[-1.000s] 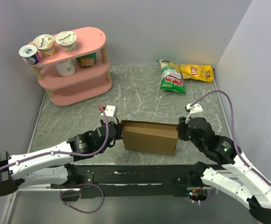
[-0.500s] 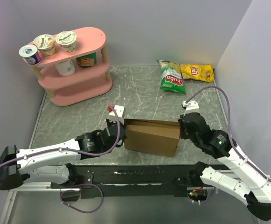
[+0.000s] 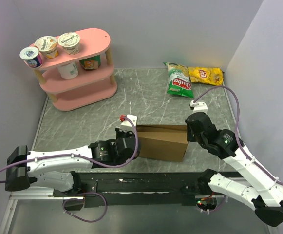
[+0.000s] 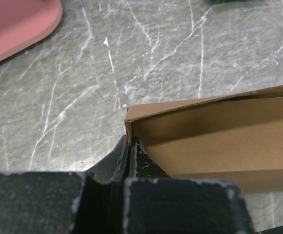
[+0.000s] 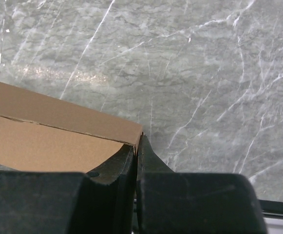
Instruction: Fold the paper box
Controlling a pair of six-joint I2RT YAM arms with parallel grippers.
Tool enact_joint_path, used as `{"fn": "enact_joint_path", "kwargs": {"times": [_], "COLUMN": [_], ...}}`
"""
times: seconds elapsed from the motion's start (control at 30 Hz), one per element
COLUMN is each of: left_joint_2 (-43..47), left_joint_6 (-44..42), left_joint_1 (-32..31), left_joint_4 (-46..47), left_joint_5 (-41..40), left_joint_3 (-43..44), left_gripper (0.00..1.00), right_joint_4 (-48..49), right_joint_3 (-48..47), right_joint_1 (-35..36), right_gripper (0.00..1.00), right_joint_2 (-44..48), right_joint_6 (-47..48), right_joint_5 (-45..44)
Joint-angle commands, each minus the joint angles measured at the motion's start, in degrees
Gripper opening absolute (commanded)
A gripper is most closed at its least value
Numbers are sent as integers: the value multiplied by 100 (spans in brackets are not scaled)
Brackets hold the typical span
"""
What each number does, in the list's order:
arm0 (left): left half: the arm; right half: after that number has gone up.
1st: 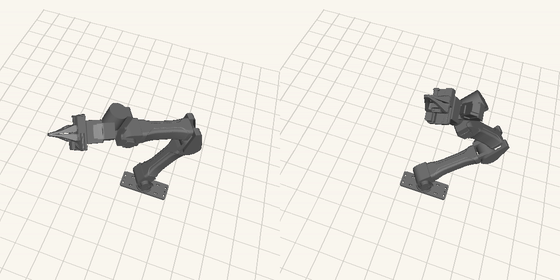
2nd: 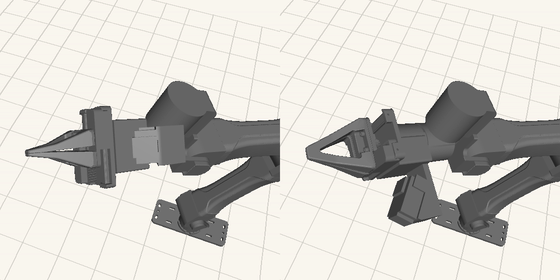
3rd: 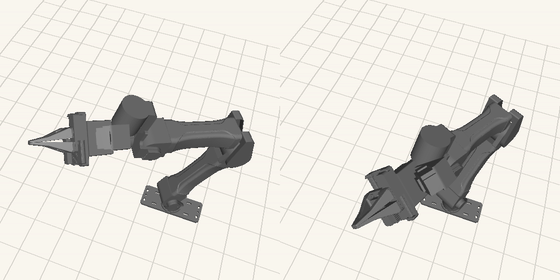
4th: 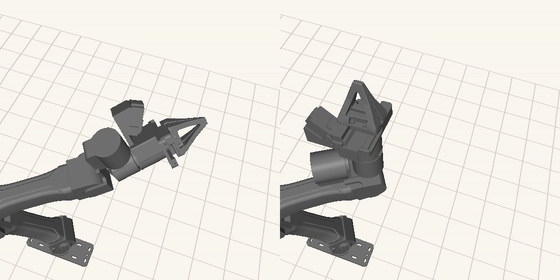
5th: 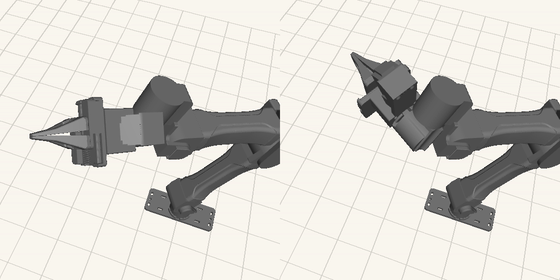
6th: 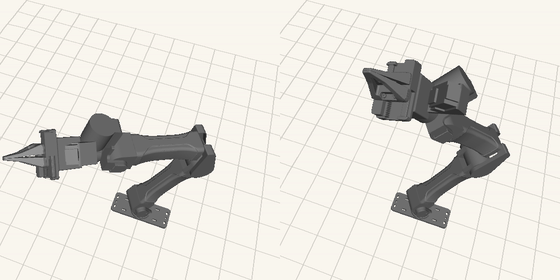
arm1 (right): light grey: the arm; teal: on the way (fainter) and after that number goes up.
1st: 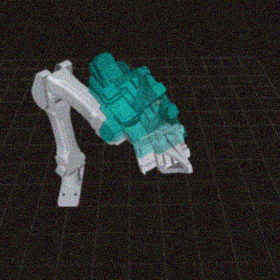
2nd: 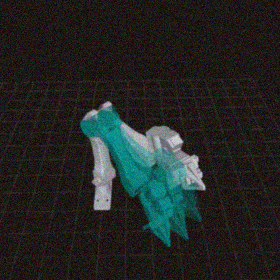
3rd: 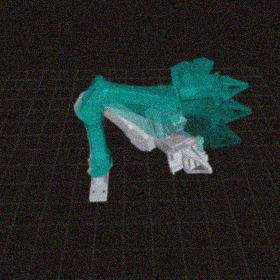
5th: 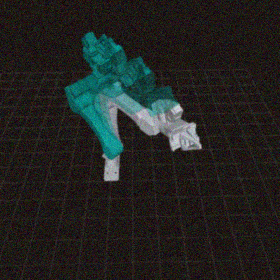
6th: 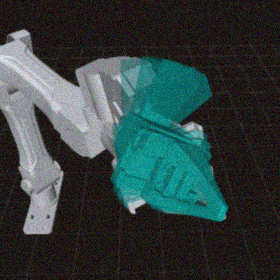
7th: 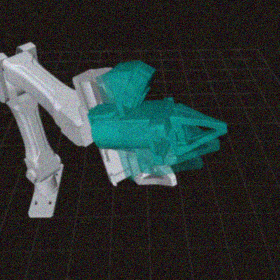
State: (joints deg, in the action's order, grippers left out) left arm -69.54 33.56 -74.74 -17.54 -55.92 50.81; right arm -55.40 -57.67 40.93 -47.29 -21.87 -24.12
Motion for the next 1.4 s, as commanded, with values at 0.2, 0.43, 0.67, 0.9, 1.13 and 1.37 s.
{"fn": "enact_joint_path", "kwargs": {"times": [0.2, 0.43, 0.67, 0.9, 1.13, 1.37], "left_joint_2": [-262, -288, -402, -464, -552, -640], "left_joint_6": [168, 124, 160, 133, 151, 168], "left_joint_1": [-269, -410, -524, -577, -612, -665], "left_joint_4": [-821, -856, -892, -909, -962, -1006], "left_joint_5": [908, 793, 741, 688, 661, 644], "left_joint_3": [-317, -299, -212, -176, -150, -88], "left_gripper": [1, 1, 1, 1, 1, 1], "right_joint_4": [925, 908, 846, 706, 697, 811], "right_joint_3": [-359, -622, -816, -930, -1071, -1018], "right_joint_1": [38, 38, 29, 12, -146, -181], "right_gripper": [5, 6, 6, 6, 6, 6], "right_joint_2": [-158, -360, -474, -518, -518, -580], "right_joint_6": [-573, -626, -714, -670, -608, -634], "right_joint_5": [434, 470, 470, 399, 513, 636]}}
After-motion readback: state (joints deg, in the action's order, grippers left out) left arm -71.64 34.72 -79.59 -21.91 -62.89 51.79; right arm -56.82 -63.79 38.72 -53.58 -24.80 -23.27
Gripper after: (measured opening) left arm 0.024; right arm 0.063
